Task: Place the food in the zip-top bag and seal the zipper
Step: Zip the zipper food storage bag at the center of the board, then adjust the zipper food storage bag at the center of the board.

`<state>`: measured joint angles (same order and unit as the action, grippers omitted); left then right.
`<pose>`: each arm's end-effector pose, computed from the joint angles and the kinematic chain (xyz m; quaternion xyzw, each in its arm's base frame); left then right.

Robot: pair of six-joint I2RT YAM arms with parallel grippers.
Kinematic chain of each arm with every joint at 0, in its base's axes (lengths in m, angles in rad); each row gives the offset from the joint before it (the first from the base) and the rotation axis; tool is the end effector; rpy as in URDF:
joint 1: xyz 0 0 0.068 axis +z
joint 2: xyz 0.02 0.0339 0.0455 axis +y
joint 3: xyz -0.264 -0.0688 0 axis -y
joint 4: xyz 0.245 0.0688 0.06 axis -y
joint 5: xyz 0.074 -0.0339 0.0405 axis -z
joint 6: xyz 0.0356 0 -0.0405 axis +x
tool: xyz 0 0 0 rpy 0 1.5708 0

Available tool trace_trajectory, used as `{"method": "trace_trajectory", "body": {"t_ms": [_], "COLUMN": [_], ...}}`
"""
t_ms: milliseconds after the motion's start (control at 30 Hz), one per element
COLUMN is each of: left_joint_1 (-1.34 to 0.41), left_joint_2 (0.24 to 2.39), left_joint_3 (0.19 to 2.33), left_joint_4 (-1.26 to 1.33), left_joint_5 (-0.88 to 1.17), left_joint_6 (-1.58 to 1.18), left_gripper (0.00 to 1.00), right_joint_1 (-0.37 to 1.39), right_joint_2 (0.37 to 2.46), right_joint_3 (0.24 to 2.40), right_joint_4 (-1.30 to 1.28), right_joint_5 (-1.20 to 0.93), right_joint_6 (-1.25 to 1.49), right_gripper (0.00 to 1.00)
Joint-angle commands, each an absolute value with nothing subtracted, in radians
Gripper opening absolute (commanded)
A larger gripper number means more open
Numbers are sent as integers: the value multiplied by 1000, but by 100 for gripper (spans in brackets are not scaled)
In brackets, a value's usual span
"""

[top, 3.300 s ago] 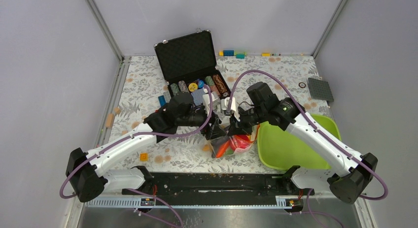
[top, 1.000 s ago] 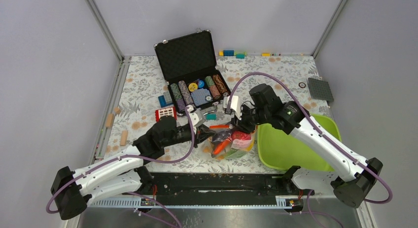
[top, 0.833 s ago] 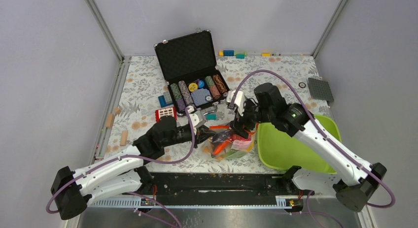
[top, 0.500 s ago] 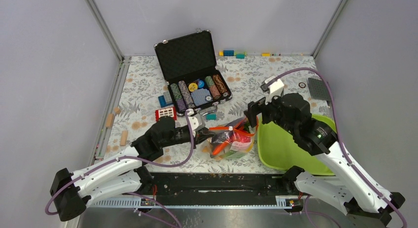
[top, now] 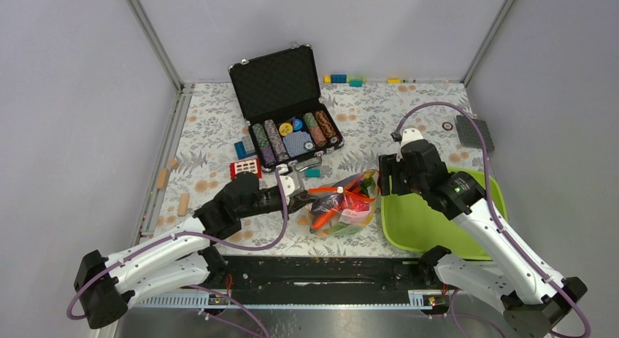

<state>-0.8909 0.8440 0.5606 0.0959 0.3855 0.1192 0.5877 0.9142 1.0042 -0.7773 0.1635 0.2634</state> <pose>0.1164 -0.1653 0.2799 0.4727 0.6024 -0.3723 0.5244 0.1545 0.0960 0.3352 -0.1110 0.8948 0.1087 0.4186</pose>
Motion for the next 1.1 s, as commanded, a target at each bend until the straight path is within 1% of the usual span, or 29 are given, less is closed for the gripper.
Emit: {"method": "trace_trajectory", "body": {"t_ms": [0, 200, 300, 333, 367, 400, 500, 600, 700, 800, 967, 1067], "left_joint_1": [-883, -881, -881, -881, -882, -881, -881, -881, -880, -879, -877, -875], "left_joint_2": [833, 829, 829, 827, 826, 824, 813, 798, 784, 780, 749, 717], "left_joint_3": [601, 606, 610, 610, 609, 609, 603, 588, 579, 585, 583, 573], "left_joint_4": [106, 90, 71, 71, 72, 69, 67, 76, 73, 46, 7, 2], "left_joint_5": [400, 412, 409, 408, 403, 395, 383, 370, 350, 324, 262, 227], "left_joint_6": [148, 141, 141, 141, 140, 139, 140, 143, 145, 158, 175, 184], "left_gripper": [0, 0, 0, 0, 0, 0, 0, 0, 0, 0, 0, 0], "right_joint_1": [581, 565, 564, 565, 564, 564, 562, 562, 561, 561, 562, 563], "right_joint_2": [919, 995, 998, 995, 992, 990, 987, 998, 1014, 1033, 1062, 1063], "right_joint_3": [974, 954, 952, 947, 943, 941, 935, 935, 966, 1053, 1237, 1311], "right_joint_4": [-735, -628, -592, -582, -580, -583, -605, -619, -640, -702, -856, -912], "right_joint_5": [141, 127, 58, 35, 23, 22, 34, 42, 63, 91, 130, 163], "right_joint_6": [302, 321, 332, 335, 337, 336, 325, 312, 290, 246, 92, 38], "right_gripper": [67, 60, 59, 57, 51, 43, 27, 18, 12, 0, 0, 0]}}
